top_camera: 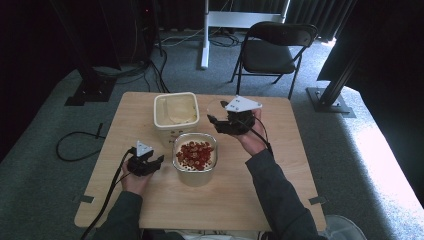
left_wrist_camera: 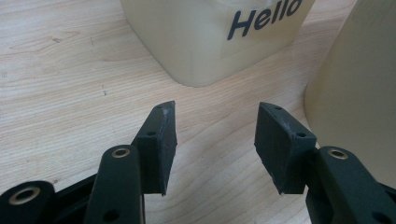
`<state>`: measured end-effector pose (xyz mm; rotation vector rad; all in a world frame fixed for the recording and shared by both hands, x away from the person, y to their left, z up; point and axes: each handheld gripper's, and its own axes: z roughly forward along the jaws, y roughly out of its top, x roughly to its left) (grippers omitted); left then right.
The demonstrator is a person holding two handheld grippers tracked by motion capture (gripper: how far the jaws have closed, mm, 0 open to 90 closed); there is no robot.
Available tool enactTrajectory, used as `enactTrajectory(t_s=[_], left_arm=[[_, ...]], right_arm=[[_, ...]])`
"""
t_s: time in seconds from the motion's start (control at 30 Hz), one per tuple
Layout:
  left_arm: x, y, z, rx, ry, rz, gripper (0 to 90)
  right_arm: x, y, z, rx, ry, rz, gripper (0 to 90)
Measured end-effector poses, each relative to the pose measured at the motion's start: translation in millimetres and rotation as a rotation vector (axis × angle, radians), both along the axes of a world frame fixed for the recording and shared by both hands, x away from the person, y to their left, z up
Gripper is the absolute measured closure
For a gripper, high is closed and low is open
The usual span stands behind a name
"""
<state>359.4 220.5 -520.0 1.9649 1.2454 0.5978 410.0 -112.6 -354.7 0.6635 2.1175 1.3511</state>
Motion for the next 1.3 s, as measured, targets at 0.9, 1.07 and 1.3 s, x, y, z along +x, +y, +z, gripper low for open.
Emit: enactTrajectory(t_s=[0.9,1.07,1.3], left_arm=[[0.1,0.3,0.2,-0.005,-0.002,0.001,49.2],[0.3,0.4,0.1,-0.004,-0.001,-0.001,49.1],[0.8,0.1,-0.1,-0.002,0.001,-0.001,49.0]], right_arm=[[26.9,13.8,23.1,0.164,0.034,0.035,33.3],[35.2,15.3,29.2,0.180,0.041,0.041,33.3],[47.0,18.2,26.7,0.170,0.058,0.030,33.1]])
